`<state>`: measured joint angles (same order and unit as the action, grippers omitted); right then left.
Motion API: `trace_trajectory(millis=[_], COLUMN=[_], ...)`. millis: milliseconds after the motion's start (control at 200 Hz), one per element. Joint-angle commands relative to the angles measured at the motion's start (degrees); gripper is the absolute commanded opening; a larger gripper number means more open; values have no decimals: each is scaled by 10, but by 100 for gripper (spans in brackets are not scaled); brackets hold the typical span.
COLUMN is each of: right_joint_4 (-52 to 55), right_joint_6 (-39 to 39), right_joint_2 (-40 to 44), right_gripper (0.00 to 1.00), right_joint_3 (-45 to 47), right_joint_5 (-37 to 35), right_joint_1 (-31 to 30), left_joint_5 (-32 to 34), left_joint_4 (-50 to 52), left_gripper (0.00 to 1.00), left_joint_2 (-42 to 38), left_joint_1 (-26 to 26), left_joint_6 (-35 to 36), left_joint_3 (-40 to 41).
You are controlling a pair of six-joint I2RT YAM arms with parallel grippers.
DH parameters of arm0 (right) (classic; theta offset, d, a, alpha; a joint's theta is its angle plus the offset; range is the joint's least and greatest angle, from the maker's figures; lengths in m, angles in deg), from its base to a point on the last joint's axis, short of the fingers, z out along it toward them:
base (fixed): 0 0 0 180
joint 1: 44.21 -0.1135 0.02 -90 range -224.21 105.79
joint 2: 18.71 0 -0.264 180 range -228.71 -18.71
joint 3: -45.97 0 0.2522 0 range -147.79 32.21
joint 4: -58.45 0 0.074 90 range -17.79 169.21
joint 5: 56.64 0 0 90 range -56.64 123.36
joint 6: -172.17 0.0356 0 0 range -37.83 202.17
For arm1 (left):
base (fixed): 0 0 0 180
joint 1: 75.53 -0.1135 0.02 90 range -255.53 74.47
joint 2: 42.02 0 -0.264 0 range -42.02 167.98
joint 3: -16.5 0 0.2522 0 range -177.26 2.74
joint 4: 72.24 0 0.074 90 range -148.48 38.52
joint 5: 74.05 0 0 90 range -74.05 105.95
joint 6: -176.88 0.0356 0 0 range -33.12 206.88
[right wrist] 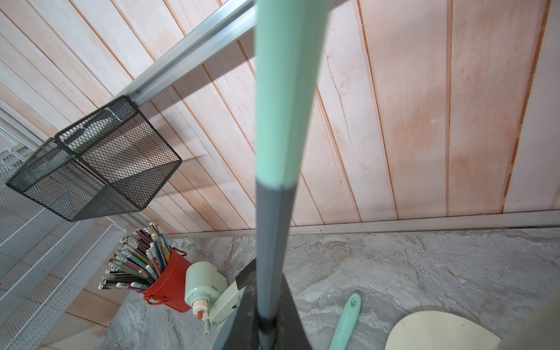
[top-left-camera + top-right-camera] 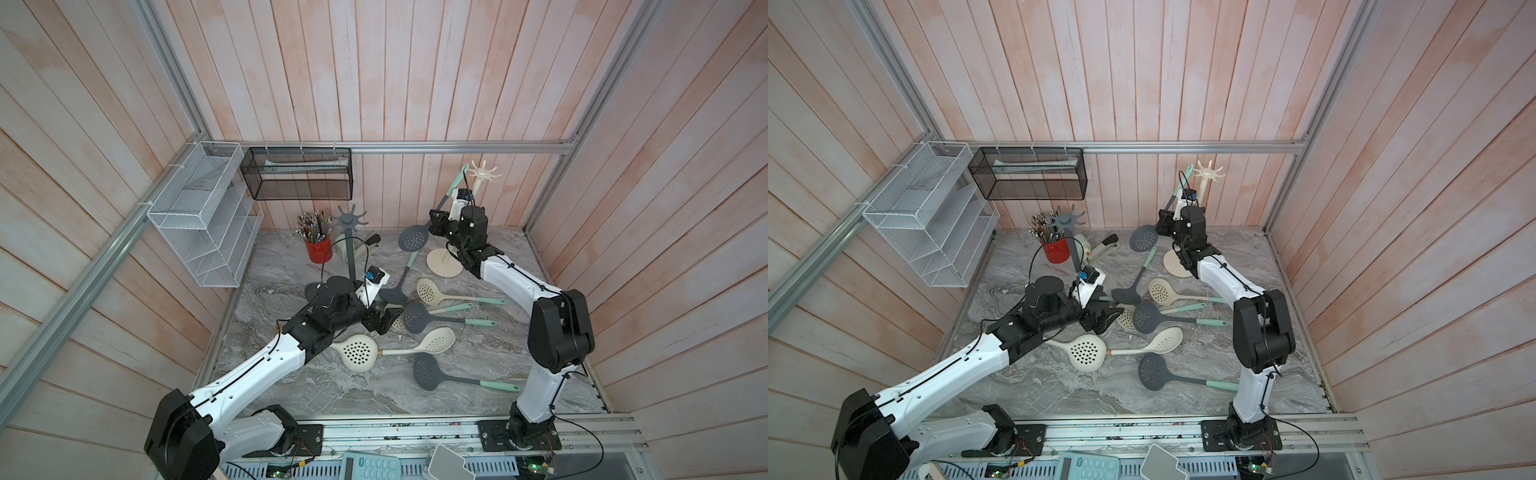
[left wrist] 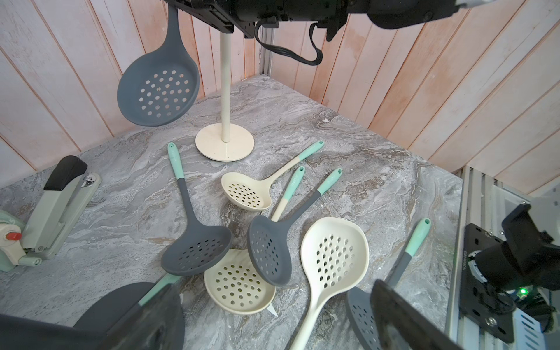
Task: Hang the skimmer on the kitchen utensil rack
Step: Hang the skimmer on the rack.
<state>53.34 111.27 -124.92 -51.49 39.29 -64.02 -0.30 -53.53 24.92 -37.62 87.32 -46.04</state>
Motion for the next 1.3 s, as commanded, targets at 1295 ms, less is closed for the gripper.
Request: trace_trajectory(millis=[1295], right_joint_4=[-40], right_joint_6=[20], right_joint_2=[-8], right_gripper=[2], right_joint_3=[6], right_joint_5=[-188], right_joint_1=[-28], left_joint_5=[10], left_joint_4=[-9], left_gripper=[99], left_joint_2=[-18], left_joint_1=[-2], left_joint_6=[8], left_joint_3=[10])
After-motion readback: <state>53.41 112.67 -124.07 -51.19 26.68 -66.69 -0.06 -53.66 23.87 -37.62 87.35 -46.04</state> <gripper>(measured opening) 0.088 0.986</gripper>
